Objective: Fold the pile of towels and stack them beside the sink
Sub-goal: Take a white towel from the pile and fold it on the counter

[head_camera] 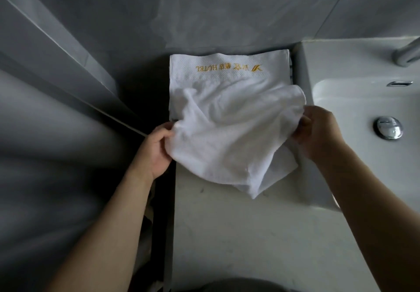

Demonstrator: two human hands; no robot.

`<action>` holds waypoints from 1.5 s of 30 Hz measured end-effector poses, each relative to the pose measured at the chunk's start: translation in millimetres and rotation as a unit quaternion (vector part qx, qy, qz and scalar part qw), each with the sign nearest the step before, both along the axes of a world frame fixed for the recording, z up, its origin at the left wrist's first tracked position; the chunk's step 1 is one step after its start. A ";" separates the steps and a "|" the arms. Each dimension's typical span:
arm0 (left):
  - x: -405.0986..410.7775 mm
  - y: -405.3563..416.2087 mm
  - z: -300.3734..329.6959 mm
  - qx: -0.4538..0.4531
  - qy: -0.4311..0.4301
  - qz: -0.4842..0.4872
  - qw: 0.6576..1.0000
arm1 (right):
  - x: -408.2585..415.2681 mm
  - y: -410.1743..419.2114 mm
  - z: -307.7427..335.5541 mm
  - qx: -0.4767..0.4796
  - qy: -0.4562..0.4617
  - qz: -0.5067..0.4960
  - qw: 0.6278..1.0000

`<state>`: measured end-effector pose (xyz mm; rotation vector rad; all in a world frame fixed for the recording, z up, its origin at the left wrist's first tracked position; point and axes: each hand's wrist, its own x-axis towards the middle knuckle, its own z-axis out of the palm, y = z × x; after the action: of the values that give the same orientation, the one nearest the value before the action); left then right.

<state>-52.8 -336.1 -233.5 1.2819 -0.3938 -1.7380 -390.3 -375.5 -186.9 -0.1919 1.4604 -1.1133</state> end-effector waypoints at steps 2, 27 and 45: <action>-14.9 17.9 -7.7 0.011 -0.014 -0.034 0.999 | 5.1 14.3 -3.2 -0.013 -0.065 0.062 0.996; -58.2 81.9 -6.1 0.046 -0.264 -0.247 0.931 | 15.6 84.5 -45.4 0.016 0.205 0.393 0.896; -28.0 167.6 -30.6 0.129 -0.189 -0.142 0.963 | 19.2 170.9 -55.5 0.021 0.219 0.472 0.854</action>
<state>-80.8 -168.5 -264.1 1.8308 -0.6091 -1.8201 -371.1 -204.6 -242.4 -1.0663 1.4852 -0.2184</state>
